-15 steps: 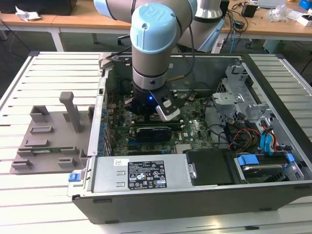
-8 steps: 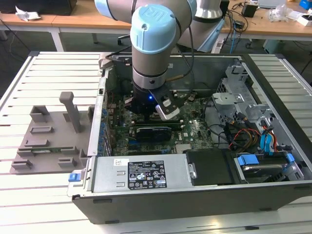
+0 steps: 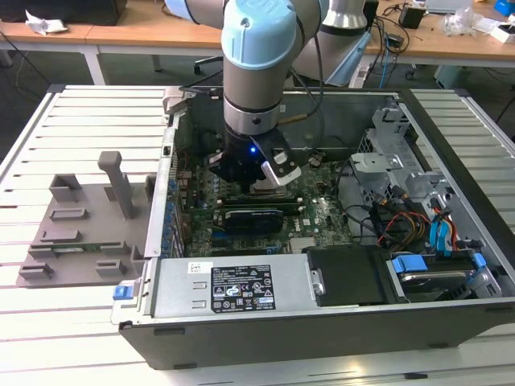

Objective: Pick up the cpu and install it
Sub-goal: 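Install the second cpu locking lever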

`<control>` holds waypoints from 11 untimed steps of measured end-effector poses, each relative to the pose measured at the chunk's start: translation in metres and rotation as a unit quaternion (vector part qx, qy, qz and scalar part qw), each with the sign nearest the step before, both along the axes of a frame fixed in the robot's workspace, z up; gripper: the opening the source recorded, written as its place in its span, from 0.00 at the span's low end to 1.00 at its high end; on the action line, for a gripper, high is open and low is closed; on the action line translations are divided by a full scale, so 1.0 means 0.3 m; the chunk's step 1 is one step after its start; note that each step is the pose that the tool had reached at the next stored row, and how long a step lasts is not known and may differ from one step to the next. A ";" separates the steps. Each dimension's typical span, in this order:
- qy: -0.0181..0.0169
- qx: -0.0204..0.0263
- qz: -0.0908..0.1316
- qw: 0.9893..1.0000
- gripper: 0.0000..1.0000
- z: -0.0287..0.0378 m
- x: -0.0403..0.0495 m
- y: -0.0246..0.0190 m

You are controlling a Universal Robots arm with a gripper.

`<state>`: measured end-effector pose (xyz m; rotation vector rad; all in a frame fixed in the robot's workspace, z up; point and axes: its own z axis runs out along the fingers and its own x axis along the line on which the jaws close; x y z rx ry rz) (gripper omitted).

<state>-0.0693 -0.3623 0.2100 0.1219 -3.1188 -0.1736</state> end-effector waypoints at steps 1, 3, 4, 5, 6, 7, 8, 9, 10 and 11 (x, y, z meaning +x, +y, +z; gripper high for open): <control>0.002 -0.005 0.000 1.000 0.11 0.000 0.011 0.008; 0.007 -0.014 0.000 1.000 0.11 0.000 0.037 0.025; 0.010 -0.017 0.000 1.000 0.11 -0.001 0.051 0.034; 0.013 -0.020 0.000 1.000 0.11 -0.001 0.064 0.043; 0.015 -0.022 0.000 1.000 0.11 -0.001 0.076 0.051; 0.016 -0.023 0.000 1.000 0.11 -0.001 0.085 0.057; 0.019 -0.026 0.000 0.999 0.11 -0.002 0.099 0.067; 0.021 -0.028 0.000 0.999 0.11 -0.002 0.114 0.077; 0.023 -0.029 0.000 0.999 0.11 -0.002 0.123 0.084; 0.025 -0.030 0.000 0.999 0.11 -0.002 0.132 0.091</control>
